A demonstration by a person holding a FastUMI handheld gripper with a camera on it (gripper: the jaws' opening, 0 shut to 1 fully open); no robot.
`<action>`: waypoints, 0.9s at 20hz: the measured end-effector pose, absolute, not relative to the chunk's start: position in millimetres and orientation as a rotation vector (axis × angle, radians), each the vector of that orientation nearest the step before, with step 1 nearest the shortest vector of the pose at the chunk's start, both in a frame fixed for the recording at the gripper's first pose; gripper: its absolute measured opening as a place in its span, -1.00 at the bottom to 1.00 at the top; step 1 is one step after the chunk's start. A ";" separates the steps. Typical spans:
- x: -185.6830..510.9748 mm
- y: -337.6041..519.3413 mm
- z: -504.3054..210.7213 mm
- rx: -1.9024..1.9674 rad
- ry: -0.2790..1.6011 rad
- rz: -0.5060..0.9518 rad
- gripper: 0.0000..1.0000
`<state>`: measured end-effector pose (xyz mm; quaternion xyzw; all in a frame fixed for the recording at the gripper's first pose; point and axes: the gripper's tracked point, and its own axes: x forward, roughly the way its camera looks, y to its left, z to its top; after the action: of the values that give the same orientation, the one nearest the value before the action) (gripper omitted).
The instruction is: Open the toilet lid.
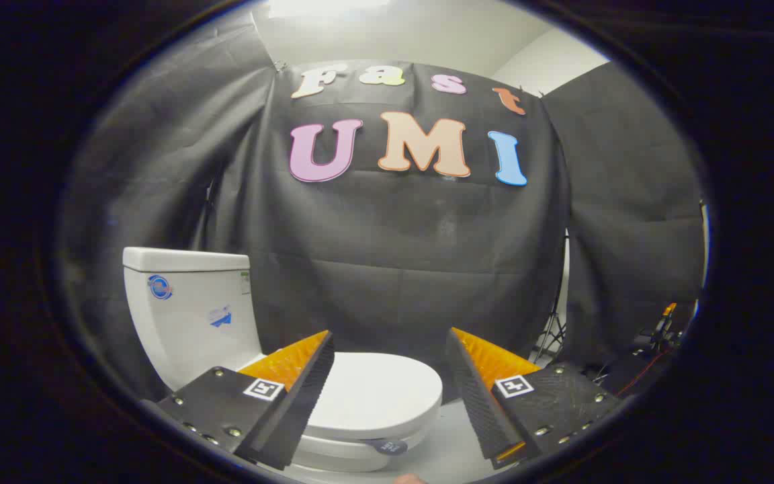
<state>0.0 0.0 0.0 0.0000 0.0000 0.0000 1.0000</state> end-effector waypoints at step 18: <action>2.6 11.2 -11.6 -0.020 0.029 0.018 0.97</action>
<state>2.6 11.2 -11.6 -0.0101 0.0146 0.0091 0.9998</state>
